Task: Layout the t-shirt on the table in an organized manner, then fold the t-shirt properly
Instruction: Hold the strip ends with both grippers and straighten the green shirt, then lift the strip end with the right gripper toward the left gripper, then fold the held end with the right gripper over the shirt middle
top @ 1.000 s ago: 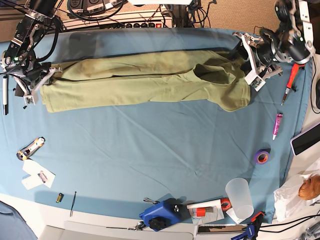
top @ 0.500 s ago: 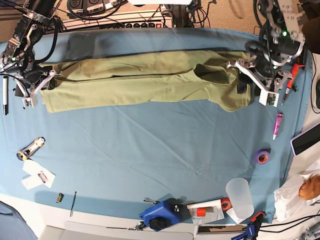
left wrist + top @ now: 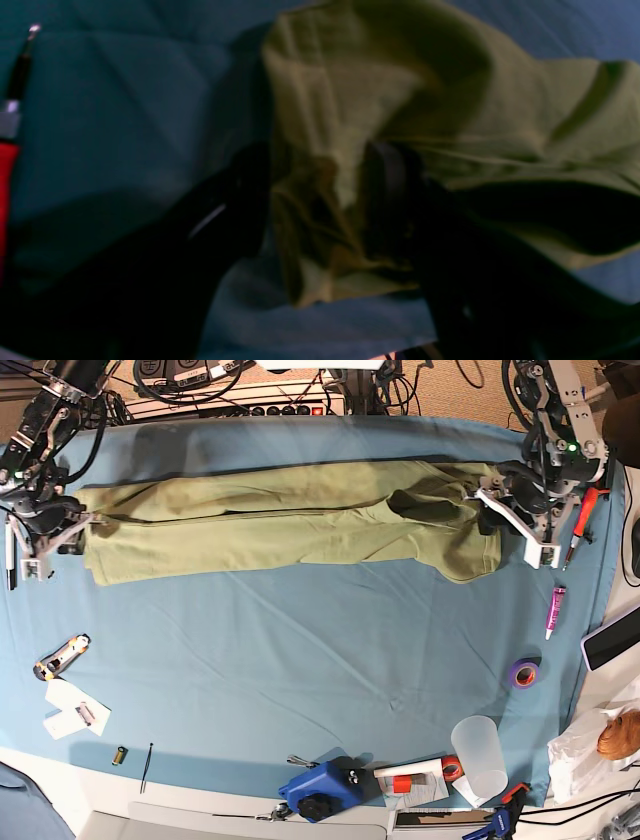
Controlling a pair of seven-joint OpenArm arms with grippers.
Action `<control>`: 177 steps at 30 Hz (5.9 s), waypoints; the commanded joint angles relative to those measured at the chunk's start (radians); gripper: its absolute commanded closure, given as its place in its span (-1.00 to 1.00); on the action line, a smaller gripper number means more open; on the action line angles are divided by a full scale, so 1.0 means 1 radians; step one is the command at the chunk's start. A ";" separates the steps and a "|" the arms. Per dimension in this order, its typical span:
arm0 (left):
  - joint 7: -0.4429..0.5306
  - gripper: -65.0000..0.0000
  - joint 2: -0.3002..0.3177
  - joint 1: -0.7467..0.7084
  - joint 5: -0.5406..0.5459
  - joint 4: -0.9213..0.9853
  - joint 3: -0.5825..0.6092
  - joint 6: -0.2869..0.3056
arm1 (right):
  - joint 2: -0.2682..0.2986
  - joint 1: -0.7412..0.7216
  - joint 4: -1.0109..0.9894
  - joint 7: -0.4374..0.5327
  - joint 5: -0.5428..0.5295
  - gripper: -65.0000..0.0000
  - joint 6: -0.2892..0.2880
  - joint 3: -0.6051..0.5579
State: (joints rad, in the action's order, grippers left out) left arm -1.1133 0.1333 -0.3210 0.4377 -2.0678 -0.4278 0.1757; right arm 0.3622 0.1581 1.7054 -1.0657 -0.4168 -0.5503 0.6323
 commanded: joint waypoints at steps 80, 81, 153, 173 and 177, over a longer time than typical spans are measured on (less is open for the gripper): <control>-0.035 0.05 0.085 0.002 0.202 -0.024 -0.417 0.166 | 0.114 -0.426 -0.436 -0.042 0.013 1.00 -0.091 0.047; -0.043 0.05 0.085 0.002 0.215 -0.024 -0.431 0.173 | 0.111 -0.420 -0.408 -0.072 0.005 1.00 -0.090 0.047; 0.010 0.05 0.083 -0.003 0.142 -0.024 -0.443 0.181 | -0.055 -0.051 0.365 -0.194 -0.188 0.23 0.024 -0.809; 0.035 0.05 0.082 -0.003 0.203 -0.024 -0.443 0.182 | -0.054 -0.163 0.246 -0.205 -0.135 1.00 0.109 -0.523; 0.037 0.05 0.080 -0.003 0.203 -0.024 -0.443 0.181 | -0.054 -0.123 0.164 -0.222 -0.235 1.00 0.048 -0.420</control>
State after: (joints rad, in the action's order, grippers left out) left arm -1.0988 0.2020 -0.3244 0.6296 -2.0747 -0.8661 0.3565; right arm 0.2955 0.0444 1.8565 -1.2968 -0.6498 -0.4988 0.2050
